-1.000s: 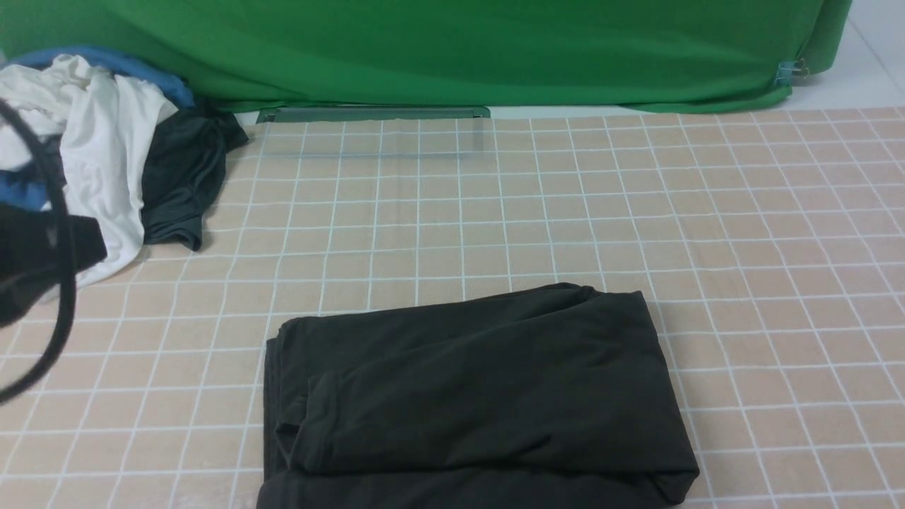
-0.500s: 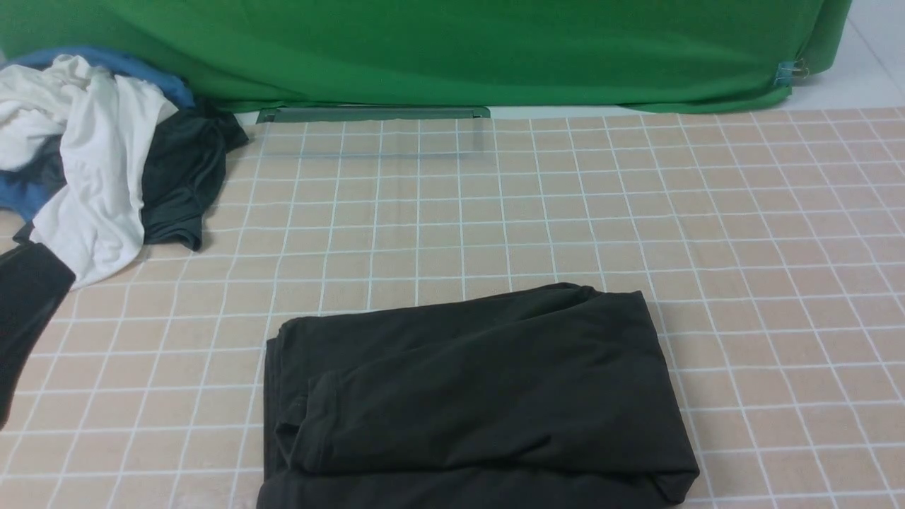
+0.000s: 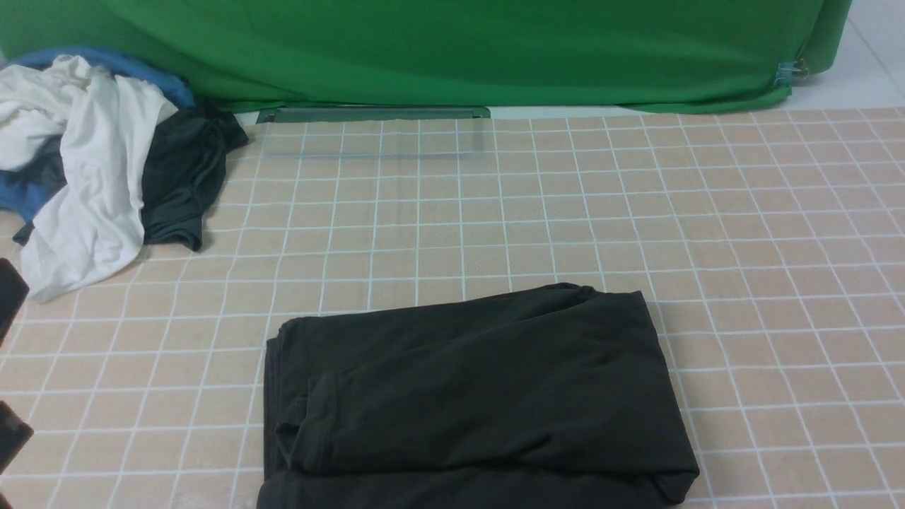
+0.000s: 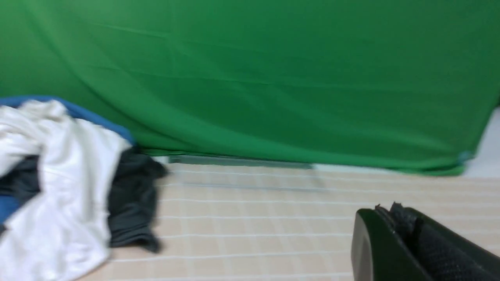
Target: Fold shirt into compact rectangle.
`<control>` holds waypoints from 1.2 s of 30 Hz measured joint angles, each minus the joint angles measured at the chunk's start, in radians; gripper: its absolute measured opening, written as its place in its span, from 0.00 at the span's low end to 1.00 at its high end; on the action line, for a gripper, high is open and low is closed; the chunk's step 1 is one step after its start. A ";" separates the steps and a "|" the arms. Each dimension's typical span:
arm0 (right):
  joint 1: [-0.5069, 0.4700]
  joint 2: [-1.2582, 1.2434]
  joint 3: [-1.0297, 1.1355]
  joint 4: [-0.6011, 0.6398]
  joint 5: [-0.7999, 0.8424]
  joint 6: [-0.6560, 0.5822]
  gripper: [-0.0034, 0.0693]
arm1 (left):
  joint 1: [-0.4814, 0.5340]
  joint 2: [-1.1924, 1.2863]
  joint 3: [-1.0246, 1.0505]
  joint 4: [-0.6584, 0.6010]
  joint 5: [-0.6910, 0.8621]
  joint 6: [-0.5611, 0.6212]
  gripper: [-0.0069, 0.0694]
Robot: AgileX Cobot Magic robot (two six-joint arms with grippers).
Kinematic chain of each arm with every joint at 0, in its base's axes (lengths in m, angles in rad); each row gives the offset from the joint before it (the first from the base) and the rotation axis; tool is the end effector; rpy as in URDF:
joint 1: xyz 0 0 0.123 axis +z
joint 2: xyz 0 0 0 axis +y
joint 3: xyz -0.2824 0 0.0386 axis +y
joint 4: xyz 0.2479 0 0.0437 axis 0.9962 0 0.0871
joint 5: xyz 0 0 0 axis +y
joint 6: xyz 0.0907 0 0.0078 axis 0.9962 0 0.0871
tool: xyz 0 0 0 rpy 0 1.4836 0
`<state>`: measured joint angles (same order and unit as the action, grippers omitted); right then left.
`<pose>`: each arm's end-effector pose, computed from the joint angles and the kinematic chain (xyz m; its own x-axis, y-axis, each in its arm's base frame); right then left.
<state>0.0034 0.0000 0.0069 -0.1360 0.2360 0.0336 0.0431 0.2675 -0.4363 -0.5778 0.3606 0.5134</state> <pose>0.0557 -0.0027 0.1895 -0.1550 -0.0990 -0.9829 0.0127 0.9947 -0.1022 0.0648 -0.0148 0.3150 -0.0550 -0.0362 -0.9978 0.1482 0.9880 -0.0440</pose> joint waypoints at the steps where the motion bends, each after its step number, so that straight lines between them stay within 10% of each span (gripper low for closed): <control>1: 0.000 0.000 0.000 -0.001 0.000 0.000 0.37 | 0.000 0.007 0.001 0.019 0.000 -0.004 0.11; 10: 0.000 0.000 0.000 -0.001 0.001 0.000 0.37 | 0.000 -0.002 0.113 0.113 -0.067 -0.135 0.11; 18: 0.000 0.000 0.000 -0.001 0.001 0.000 0.37 | 0.000 -0.176 0.351 0.495 -0.143 -0.695 0.11; 36: 0.000 0.000 0.000 -0.001 0.001 0.000 0.38 | -0.025 -0.268 0.441 0.524 -0.126 -0.745 0.11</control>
<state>0.0034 0.0000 0.0069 -0.1370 0.2370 0.0336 0.0180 -0.0005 0.0044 -0.0539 0.2347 -0.2320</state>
